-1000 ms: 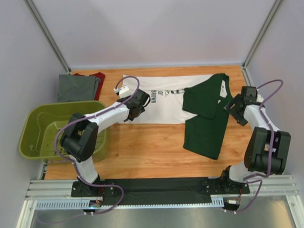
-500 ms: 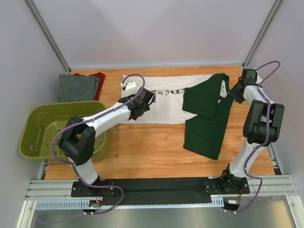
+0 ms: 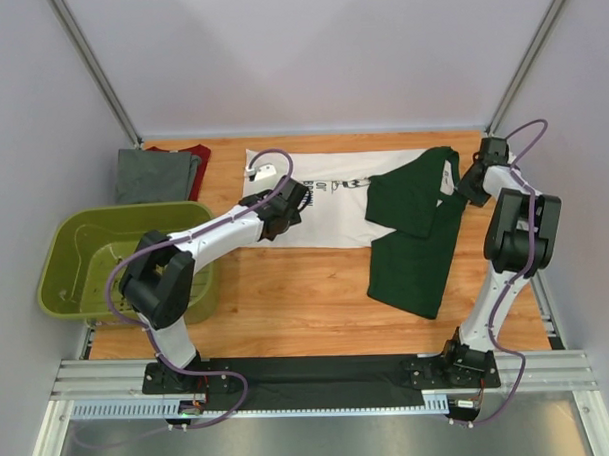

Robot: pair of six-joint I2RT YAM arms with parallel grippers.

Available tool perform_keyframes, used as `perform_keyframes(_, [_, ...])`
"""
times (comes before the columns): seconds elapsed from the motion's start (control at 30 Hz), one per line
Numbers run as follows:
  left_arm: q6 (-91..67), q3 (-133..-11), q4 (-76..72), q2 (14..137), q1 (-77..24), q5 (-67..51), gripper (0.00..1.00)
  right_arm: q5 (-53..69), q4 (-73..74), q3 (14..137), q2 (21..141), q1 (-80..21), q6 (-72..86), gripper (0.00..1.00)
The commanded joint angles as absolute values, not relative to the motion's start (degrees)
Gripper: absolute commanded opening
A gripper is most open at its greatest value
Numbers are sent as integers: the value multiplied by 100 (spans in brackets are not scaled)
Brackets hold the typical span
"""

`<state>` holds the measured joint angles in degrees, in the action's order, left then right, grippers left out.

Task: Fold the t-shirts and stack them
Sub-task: Flatten the tshirt out

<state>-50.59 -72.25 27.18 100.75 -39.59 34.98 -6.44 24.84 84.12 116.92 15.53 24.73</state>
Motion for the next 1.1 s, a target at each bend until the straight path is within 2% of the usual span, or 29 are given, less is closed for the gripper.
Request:
perform_keyframes(0.0, [-4966, -7347, 2698, 10151, -3946, 3604, 78, -905, 2540, 8683, 11891, 1591, 2329, 48])
perform_keyframes(0.17, [-5080, -7348, 2804, 10204, -3946, 3674, 77, -721, 2522, 8780, 12023, 1617, 2320, 47])
perform_keyframes(0.27, [-5203, -7356, 2953, 10213, -3946, 3787, 77, -659, 2601, 8877, 12111, 1626, 2364, 34])
perform_keyframes(0.3, [-5316, -7339, 3058, 10204, -3946, 3840, 77, -668, 2619, 8894, 12120, 1626, 2364, 22])
perform_keyframes(0.37, [-5414, -7313, 3129, 10160, -3946, 3972, 77, -756, 2680, 8912, 12129, 1661, 2373, 8])
perform_keyframes(0.43, [-5484, -7225, 3138, 10099, -3946, 4025, 77, -861, 2742, 8921, 12120, 1705, 2356, 0])
perform_keyframes(0.7, [-5651, -7172, 3190, 10134, -3946, 3920, 76, -668, 2839, 8947, 11988, 2267, 2206, 0])
perform_keyframes(1.07, [-5765, -7146, 3322, 10230, -3938, 3859, 76, -835, 3252, 9693, 12155, 2391, 1881, 0])
